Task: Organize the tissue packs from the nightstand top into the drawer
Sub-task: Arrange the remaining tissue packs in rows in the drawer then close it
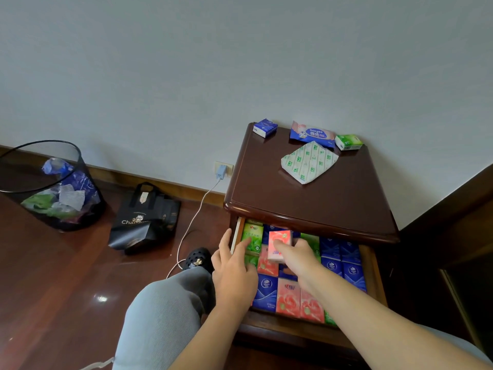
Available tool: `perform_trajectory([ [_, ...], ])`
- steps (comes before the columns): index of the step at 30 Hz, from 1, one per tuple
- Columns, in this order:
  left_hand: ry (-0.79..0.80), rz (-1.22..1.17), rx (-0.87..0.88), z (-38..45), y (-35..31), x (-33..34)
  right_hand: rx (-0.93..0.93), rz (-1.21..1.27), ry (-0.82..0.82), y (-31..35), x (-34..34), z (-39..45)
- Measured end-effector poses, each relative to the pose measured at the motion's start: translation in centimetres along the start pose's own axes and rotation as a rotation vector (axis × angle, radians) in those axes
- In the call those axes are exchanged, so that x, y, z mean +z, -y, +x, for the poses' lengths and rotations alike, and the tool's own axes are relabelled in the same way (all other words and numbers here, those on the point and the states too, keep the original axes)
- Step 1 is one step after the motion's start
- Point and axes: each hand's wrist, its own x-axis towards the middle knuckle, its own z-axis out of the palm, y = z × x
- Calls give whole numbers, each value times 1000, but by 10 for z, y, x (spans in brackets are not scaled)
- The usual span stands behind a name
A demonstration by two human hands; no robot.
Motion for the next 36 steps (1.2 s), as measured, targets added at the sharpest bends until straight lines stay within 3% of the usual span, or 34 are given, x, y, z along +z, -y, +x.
perform_trajectory([
  [6, 12, 273, 221, -3, -6, 6, -50, -18, -165, 4, 12, 7],
  [11, 68, 297, 240, -1, -7, 6, -100, -171, -235, 3, 9, 6],
  [18, 83, 400, 296, -1, -6, 13, -123, -195, -233, 3, 11, 8],
  [25, 88, 362, 278, 0, -5, 13, -106, -233, -219, 4, 18, 11],
  [36, 70, 291, 254, 2, -2, 14, -37, -95, -163, 3, 17, 15],
])
